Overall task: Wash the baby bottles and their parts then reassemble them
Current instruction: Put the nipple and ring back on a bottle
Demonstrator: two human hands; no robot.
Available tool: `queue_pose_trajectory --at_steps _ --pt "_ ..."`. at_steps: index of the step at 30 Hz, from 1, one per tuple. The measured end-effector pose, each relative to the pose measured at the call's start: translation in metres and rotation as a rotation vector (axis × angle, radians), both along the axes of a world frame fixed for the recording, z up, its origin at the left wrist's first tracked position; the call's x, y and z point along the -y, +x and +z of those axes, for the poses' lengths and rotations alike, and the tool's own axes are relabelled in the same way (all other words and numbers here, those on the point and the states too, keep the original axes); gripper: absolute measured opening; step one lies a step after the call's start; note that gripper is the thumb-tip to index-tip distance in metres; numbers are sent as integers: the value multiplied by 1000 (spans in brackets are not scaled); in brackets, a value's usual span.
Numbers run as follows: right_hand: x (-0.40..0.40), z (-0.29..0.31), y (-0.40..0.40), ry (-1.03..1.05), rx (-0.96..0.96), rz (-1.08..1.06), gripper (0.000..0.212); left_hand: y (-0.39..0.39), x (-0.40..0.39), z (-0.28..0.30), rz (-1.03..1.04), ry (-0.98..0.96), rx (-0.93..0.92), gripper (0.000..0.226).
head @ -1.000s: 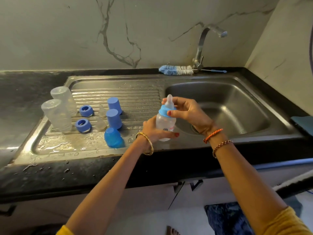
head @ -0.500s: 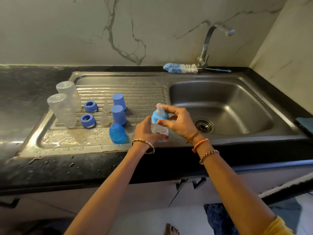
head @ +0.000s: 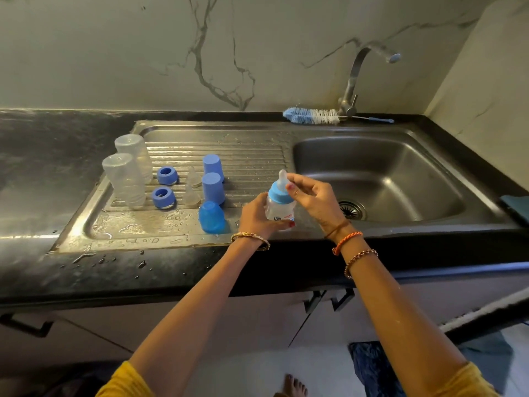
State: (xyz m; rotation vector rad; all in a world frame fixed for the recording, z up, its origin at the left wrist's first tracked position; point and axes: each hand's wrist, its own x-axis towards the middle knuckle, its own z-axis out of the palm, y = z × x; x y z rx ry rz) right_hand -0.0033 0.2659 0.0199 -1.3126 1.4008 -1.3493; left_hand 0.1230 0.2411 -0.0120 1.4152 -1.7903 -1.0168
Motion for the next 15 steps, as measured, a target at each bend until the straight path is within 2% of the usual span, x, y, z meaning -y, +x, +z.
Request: queue_pose_trajectory --at_steps 4,6,8,12,13,15 --pt "-3 -3 0 66 137 -196 35 5 -5 8 11 -65 3 67" --pt "-2 1 1 46 269 -283 26 15 -7 21 58 -159 -45 66" --pt "3 3 7 71 294 -289 18 35 -8 36 108 -254 -102 67" --pt "12 -9 53 129 -31 -158 19 87 0 48 293 -317 -240 76" --pt "14 -14 67 112 -111 -119 15 98 1 47 329 -296 -272 71" --pt "17 -20 96 98 -237 -45 27 116 0 42 391 -255 -265 56"
